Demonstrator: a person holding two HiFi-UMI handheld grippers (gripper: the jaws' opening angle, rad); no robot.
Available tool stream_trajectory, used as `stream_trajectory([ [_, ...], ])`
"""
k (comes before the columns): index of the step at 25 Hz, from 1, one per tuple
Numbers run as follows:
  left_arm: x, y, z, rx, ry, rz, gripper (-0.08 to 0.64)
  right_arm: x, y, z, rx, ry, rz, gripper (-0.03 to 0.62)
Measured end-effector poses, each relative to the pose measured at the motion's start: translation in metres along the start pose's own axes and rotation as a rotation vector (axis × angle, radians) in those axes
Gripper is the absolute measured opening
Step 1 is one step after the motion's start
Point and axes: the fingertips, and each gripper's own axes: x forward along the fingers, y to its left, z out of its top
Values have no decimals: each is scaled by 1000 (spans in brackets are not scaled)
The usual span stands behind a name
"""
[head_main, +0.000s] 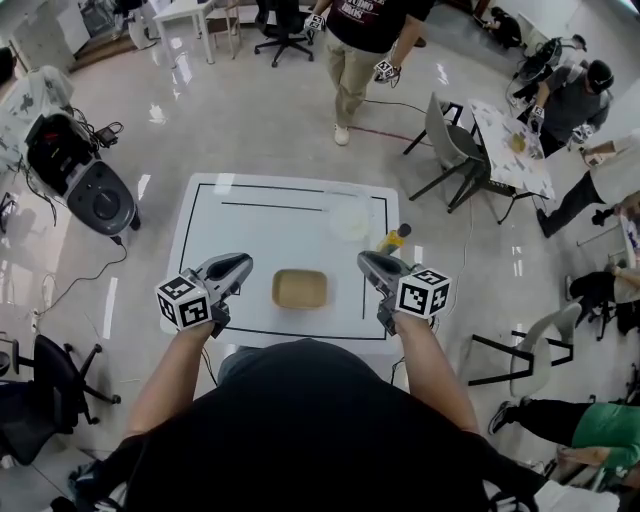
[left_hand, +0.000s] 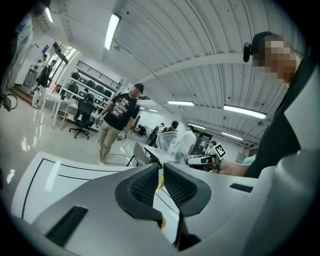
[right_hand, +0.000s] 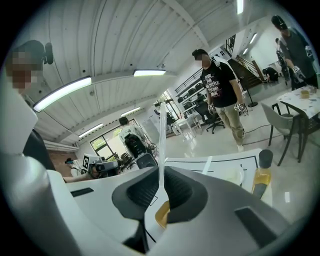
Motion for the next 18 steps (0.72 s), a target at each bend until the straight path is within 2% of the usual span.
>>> stream_trajectory([
  [18,-2,-6,-7,-6,1,2,49,-19,2,11,-20,-59,-45,46],
])
